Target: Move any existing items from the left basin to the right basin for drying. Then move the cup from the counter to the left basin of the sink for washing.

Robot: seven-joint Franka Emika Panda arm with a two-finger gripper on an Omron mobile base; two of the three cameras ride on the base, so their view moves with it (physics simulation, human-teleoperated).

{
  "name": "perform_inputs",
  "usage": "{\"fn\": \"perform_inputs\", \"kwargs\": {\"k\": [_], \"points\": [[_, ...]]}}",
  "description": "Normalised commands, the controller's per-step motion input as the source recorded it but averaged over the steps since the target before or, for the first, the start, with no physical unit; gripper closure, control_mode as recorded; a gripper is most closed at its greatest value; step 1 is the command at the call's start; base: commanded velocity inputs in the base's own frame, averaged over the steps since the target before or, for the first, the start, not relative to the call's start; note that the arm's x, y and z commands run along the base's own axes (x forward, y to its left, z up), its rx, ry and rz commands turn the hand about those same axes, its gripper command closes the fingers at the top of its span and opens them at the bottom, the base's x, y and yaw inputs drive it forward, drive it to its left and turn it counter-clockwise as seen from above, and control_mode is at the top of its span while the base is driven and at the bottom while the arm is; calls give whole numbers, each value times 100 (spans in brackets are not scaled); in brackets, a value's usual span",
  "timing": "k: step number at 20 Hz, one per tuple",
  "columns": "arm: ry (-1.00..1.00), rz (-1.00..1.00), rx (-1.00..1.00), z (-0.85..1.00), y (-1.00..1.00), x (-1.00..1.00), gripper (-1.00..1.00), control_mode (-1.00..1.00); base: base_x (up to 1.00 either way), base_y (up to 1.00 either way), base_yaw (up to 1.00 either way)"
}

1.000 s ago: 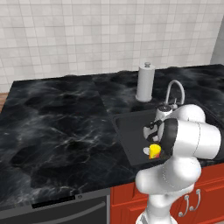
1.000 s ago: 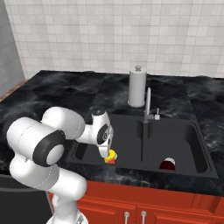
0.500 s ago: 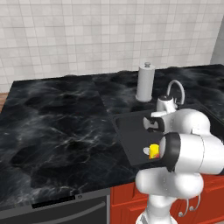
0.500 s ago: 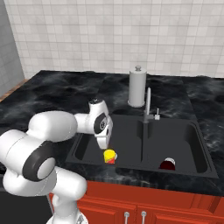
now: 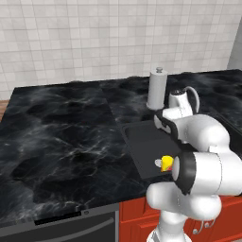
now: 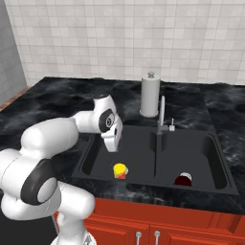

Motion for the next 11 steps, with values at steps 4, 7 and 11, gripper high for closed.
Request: {"fn": "perform_inputs", "kwargs": {"k": [4,7,11], "points": [[2,0,-3,49,1,-6,-100,-100,0,0,0],[1,0,-3,44,6,-16,-100,-100,0,0,0],[1,0,-3,37,6,-26,-100,-100,0,0,0]]}}
